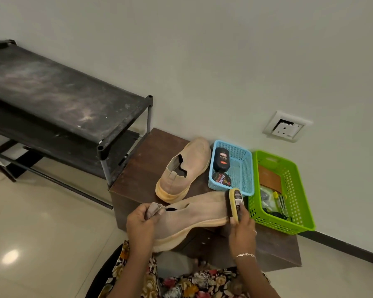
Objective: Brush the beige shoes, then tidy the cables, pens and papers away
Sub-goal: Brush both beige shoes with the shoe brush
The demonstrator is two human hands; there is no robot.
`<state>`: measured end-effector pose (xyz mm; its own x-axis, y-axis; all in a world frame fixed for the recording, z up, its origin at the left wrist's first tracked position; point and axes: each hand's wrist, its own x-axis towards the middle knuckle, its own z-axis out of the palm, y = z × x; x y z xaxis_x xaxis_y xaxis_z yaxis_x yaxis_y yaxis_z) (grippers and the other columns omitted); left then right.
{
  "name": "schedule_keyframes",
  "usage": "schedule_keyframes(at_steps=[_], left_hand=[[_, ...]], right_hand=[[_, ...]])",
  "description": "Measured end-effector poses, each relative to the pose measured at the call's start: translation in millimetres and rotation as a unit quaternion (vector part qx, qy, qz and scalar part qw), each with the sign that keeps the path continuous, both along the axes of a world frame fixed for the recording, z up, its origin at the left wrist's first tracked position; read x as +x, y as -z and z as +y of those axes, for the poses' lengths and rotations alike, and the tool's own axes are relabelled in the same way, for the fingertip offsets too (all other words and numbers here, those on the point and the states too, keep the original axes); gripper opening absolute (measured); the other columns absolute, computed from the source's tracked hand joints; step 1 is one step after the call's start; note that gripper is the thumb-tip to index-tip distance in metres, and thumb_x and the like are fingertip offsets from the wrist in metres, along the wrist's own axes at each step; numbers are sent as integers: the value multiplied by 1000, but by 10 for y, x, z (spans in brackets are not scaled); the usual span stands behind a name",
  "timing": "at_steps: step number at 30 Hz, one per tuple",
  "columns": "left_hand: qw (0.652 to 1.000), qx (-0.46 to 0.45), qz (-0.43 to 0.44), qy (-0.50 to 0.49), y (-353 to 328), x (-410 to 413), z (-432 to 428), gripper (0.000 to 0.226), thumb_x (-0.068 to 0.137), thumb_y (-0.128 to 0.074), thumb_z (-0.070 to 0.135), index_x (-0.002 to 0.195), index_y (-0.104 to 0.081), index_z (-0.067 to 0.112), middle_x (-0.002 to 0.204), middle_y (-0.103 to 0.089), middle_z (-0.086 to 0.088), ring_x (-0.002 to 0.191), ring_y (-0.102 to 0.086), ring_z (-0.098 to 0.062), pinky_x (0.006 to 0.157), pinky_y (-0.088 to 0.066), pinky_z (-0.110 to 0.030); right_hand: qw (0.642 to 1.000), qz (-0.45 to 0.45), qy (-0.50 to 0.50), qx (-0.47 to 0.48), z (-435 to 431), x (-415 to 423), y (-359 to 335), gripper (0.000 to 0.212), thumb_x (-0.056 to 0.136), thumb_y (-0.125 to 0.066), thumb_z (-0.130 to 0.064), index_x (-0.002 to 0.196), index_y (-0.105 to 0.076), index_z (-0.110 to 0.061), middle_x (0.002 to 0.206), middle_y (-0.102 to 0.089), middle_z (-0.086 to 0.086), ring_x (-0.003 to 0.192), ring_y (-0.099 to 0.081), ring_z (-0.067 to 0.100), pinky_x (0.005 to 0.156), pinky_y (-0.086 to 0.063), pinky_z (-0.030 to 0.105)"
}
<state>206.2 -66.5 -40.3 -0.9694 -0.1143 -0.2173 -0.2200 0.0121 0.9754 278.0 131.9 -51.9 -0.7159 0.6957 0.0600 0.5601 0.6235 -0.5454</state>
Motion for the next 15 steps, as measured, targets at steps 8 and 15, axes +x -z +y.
schedule_keyframes(at_steps=[8,15], left_hand=[[998,-57,-3,9,-17,-42,-134,7,80,-67,5,73,-67,8,65,-60,-12,61,-48,-19,58,-37,-31],[996,-79,-13,38,4,-99,-190,7,82,-65,9,76,-69,8,72,-65,-12,68,-54,-22,64,-39,-33]], right_hand=[[954,-7,-283,98,-740,152,-52,56,75,-44,-35,131,-38,-30,106,-54,3,89,-56,18,74,-50,22],[995,-31,-69,62,174,-169,-209,53,92,-49,-15,142,-32,-16,114,-50,24,99,-49,40,85,-42,45]])
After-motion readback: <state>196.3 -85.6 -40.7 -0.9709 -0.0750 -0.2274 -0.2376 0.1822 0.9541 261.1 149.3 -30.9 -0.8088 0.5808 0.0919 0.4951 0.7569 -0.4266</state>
